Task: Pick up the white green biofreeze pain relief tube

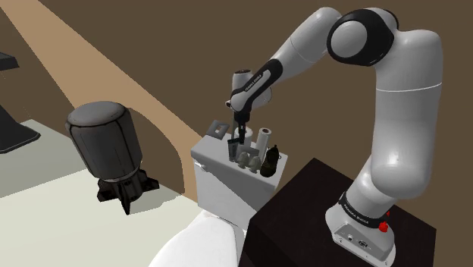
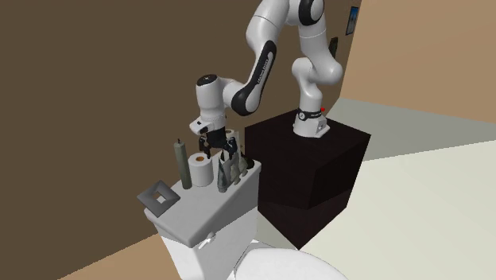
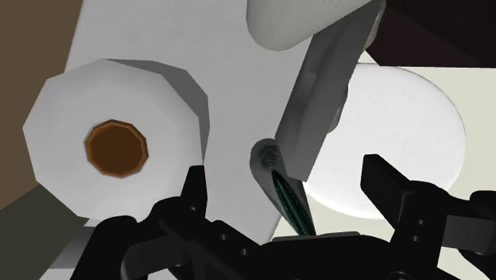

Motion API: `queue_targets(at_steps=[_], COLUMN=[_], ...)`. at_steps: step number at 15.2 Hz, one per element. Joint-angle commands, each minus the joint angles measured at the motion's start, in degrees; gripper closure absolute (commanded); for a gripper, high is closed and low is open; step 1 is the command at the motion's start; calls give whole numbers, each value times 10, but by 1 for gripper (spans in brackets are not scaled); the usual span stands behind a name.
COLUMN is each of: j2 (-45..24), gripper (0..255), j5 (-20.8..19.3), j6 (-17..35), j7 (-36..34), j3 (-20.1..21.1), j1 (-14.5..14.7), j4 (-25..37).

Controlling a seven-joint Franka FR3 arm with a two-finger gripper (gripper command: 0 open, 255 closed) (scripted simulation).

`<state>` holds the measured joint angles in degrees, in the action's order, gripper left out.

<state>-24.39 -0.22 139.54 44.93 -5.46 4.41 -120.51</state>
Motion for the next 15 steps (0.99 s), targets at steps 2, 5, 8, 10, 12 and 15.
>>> queue_targets(at_steps=[2, 5, 8, 10, 12, 15], j2=[-9, -9, -9, -9, -9, 10], gripper=[0, 255, 255, 255, 255, 255], j5=[1, 1, 1, 1, 1, -1], j6=[8, 8, 8, 8, 8, -10], j7=[0, 1, 1, 0, 0, 0], j3=[1, 0, 1, 1, 1, -1], j1=[0, -1, -1, -1, 0, 1], j4=[1, 1, 1, 2, 1, 0])
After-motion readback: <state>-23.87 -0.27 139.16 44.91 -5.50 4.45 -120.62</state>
